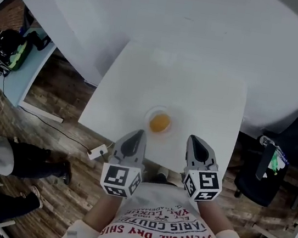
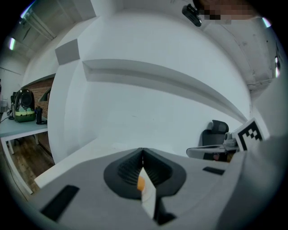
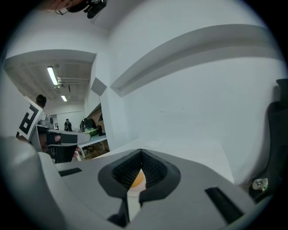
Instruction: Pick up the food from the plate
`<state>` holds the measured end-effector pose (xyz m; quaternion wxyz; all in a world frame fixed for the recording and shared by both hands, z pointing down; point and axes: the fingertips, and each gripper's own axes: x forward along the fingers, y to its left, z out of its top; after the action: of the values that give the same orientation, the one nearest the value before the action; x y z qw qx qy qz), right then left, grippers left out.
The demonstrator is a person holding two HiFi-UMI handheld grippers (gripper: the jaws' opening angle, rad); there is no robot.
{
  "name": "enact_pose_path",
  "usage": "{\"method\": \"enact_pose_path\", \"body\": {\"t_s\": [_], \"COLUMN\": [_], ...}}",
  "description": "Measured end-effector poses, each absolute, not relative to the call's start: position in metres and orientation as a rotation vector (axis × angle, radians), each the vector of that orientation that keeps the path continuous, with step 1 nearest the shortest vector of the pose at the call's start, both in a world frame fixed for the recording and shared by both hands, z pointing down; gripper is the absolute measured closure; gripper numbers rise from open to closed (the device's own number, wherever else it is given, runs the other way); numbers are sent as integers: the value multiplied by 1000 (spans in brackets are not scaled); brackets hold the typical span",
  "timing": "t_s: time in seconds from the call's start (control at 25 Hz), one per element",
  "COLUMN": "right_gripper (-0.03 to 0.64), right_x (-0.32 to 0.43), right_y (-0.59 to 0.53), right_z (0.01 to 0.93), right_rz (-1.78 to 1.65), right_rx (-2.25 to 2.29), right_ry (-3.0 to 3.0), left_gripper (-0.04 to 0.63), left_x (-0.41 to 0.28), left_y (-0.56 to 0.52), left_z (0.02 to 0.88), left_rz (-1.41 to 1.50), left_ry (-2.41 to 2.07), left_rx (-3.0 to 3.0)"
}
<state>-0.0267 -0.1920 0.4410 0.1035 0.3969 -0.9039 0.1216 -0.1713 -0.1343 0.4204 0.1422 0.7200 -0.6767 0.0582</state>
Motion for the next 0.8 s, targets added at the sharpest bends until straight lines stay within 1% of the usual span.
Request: {"method": "enact_pose_path", "body": {"t_s": [0.44, 0.8], "right_gripper": [609, 609], "right_x": [-18, -26], "right_y": [-237, -256], "right_z": [464, 486], "right_rz": [448, 532], "right_rx": [1210, 1316], "right_ry": [-2592, -2472], "left_gripper": [589, 588], "left_x": [-159, -166], "left_y": [-198, -227], "left_z": [447, 496], "left_rz": [244, 441], "left_ry": [-1842, -1594], "left_rx": [2110, 2156]}}
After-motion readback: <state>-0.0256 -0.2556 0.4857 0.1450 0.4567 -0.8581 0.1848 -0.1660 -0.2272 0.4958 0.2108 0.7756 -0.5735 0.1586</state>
